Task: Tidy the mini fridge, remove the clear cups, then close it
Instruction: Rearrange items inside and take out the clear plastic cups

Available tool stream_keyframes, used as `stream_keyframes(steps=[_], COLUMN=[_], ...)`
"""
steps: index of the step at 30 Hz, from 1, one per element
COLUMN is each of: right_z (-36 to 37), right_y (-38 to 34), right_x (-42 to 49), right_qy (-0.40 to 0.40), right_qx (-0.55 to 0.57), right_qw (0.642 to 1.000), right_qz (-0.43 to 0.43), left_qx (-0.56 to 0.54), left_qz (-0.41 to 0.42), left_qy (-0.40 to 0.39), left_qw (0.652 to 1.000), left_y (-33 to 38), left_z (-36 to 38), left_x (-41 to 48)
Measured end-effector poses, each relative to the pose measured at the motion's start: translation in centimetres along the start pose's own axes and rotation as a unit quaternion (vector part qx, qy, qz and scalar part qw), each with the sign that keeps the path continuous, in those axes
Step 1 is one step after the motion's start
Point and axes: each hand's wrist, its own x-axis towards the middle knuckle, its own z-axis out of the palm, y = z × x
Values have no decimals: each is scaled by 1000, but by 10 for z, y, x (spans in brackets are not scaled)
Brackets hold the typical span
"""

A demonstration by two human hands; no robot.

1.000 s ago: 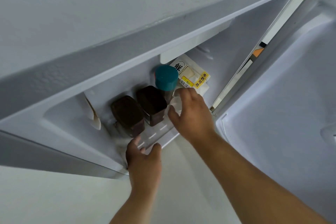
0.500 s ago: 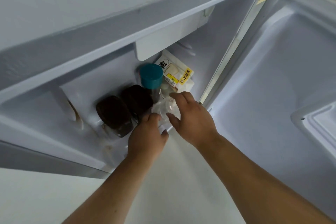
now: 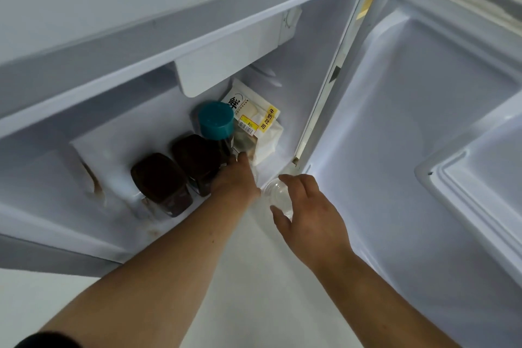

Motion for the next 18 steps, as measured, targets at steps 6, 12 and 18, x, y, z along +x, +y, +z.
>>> stream_keyframes(steps=[6, 12, 18], right_z=[-6, -10, -14], right_y=[5, 11, 12], right_x=[0, -5, -6], right_qy=[-40, -70, -74], right_qx=[-15, -29, -30], right_qw=[999, 997, 995], right_qz=[21, 33, 53], left_qx=[103, 109, 100], left_qz=[-21, -21, 6], left_qy=[3, -23, -8], left_qw=[994, 994, 995], left_y=[7, 0, 2], left_z=[11, 10, 3], left_x=[10, 10, 1])
